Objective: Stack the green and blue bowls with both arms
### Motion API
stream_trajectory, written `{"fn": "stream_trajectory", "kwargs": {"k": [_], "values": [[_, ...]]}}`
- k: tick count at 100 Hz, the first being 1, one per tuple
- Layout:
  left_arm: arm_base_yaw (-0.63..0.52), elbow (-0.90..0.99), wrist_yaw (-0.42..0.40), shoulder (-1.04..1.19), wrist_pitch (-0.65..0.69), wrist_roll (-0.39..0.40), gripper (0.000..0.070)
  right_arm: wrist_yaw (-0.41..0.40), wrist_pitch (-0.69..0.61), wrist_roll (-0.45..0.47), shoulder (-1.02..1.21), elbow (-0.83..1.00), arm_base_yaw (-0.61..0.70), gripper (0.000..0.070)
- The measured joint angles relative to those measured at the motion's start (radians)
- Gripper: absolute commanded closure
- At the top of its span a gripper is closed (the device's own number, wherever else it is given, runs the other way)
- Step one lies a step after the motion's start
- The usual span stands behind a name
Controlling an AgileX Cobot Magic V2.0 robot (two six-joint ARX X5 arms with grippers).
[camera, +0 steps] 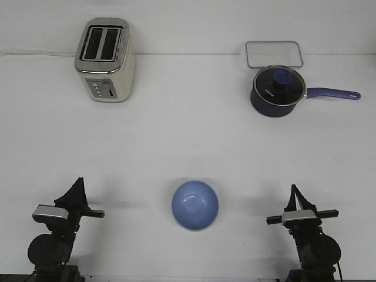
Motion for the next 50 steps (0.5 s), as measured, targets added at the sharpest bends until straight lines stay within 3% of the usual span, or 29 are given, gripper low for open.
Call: {"fn": "stream_trajectory", "kwargs": {"k": [50], "values": [[0.000,0.000,0.000,0.000,0.000,0.000,0.0685,0.000,0.032,-0.041,0.000,-0.019,-0.003,0.0700]]}}
